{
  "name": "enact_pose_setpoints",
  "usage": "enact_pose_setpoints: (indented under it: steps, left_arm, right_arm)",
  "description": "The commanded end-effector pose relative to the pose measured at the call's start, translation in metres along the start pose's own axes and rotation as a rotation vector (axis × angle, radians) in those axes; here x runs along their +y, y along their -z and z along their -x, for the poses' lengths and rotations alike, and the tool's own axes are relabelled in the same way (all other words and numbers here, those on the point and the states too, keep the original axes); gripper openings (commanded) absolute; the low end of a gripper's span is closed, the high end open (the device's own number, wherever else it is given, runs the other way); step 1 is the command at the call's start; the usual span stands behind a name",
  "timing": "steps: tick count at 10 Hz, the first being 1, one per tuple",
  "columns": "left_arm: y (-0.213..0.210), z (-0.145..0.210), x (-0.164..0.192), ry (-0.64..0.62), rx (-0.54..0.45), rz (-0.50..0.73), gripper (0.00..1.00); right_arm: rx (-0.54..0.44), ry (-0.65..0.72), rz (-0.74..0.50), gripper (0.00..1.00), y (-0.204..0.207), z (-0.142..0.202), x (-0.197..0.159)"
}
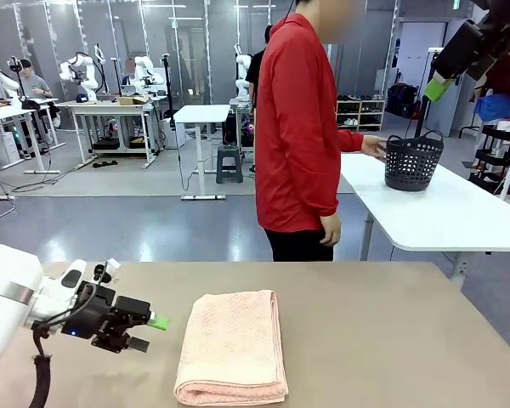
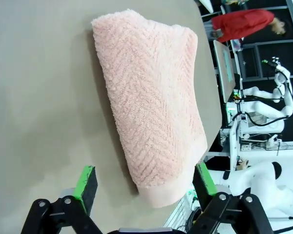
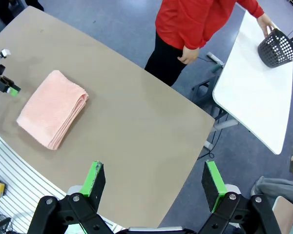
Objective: Fold the towel.
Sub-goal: Pick up the 100 cm Hotel Towel and place it on the left side of the table.
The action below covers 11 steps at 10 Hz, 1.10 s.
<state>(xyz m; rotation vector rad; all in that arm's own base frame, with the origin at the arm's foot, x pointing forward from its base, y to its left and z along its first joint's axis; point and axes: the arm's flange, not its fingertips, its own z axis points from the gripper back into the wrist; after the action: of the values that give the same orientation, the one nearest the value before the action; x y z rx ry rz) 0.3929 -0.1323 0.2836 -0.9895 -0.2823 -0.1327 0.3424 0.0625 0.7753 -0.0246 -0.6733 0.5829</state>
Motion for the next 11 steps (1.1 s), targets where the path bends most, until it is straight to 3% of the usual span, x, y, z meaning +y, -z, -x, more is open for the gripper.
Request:
enact_pose_setpoints:
  steps: [1,8,11]
  left_arm:
    - [0.016,-0.006,0.008,0.019,-0.017,0.06,1.0]
    - [0.009,-0.002,0.004,-0.009,0.003,0.028,1.0]
    - [0.04,-0.011,0.006,-0.06,0.023,0.101,1.0]
  right_arm:
    - [0.003,0.004,-0.002,1.0,-0.001,0.002,-0.001]
    - [0.003,0.004,-0.002,1.0,-0.001,0.002,-0.001]
    - [0.003,0.004,-0.002,1.0,-0.001,0.002,-0.001]
